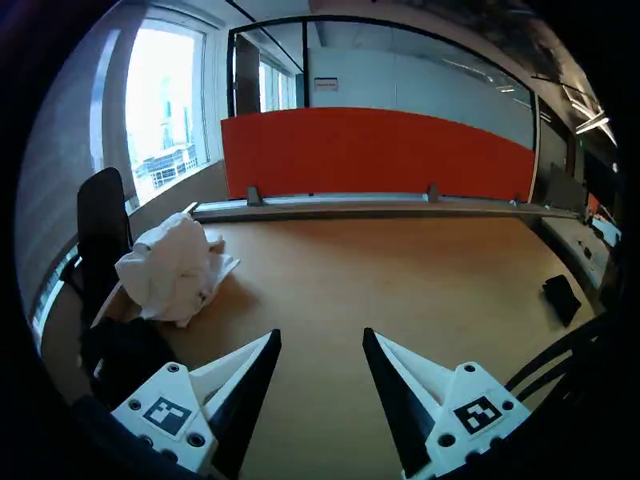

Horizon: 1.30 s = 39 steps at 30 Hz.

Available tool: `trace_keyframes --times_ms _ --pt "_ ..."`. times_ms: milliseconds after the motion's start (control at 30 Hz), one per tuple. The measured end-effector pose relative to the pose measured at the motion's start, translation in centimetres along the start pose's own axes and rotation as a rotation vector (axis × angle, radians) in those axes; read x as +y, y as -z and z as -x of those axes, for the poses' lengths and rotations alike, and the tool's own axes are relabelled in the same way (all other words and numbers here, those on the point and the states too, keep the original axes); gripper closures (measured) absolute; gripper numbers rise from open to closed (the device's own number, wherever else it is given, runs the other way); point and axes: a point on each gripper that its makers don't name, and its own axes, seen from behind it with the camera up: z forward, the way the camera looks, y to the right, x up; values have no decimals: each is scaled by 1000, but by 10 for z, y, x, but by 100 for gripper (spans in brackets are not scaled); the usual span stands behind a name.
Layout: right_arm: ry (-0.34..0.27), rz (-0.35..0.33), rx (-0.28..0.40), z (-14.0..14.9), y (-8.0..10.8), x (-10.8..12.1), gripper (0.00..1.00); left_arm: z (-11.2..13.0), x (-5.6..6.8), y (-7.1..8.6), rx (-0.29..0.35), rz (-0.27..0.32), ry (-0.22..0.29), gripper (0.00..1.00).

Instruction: Fold towel

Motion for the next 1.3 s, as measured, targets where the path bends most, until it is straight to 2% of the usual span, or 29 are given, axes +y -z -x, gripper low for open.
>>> trace_keyframes --times_ms 100,400,633,900,1033,1300 --pt "0 -14 10 -6 0 -13 0 -12 3 -2 29 5 9 25" --pt "-5 -54 41 -21 -2 -53 0 -44 -5 -1 121 -15 35 25" --pt "-17 -83 63 -31 -2 -84 0 -63 -3 -1 170 -3 38 25" --pt "-24 -125 74 -36 -3 -122 0 -80 -7 3 217 3 71 25" --pt "-25 -132 70 -36 -5 -131 0 -88 -6 4 243 14 85 25" --pt "-22 -141 68 -44 -4 -144 0 -102 -1 7 289 27 65 25"
